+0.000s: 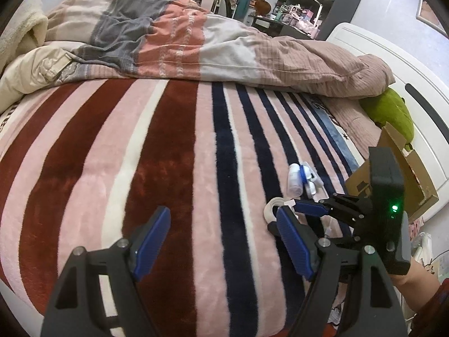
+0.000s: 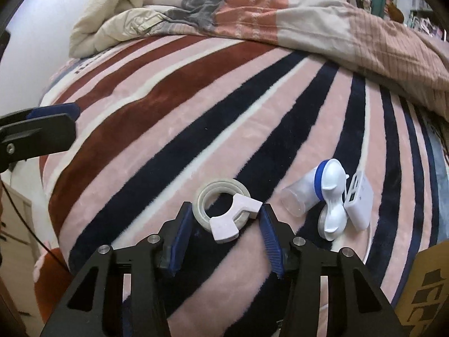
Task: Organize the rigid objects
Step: 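Move the right gripper to the tape roll and close on it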
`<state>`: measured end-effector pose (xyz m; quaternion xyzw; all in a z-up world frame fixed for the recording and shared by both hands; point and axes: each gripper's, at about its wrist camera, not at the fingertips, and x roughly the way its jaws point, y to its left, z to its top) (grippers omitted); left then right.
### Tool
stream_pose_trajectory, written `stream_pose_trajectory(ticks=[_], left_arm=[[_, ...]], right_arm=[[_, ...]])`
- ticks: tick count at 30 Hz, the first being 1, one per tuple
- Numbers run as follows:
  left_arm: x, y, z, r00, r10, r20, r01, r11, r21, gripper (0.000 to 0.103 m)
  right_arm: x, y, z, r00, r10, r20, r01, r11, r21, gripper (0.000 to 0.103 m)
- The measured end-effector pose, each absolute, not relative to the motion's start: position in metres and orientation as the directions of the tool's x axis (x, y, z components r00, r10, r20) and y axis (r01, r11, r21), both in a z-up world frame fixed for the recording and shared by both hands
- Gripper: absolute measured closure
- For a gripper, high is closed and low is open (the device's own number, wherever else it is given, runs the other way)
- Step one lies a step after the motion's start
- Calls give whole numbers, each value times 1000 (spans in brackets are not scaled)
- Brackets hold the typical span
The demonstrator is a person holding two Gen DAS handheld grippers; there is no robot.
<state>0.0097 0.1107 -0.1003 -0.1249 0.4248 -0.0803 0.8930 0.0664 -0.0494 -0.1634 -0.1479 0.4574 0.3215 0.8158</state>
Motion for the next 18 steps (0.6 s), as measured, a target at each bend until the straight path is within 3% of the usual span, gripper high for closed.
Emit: stream_pose_trajectory(ticks=[4,10,14,18], left_arm=[[10,93,-87,613,-291,-735,94,950,-298,28],[14,46,-52,571,-463,-678,250,885,-394,30],[18,5,-22,547,-534,-645,339,845,-414,53],[23,-39,3,536,-553,-637,405,831,-381,67]], right_arm=[[50,-58,-139,385,442,-810,-690,721,65,59],[18,-79,-78,431,547,-718,-743,666,62,59],[3,-111,-39,498,579,-646,-737,675,38,59],[-3,-146,-18,570,572,-589,-699,715,18,59]])
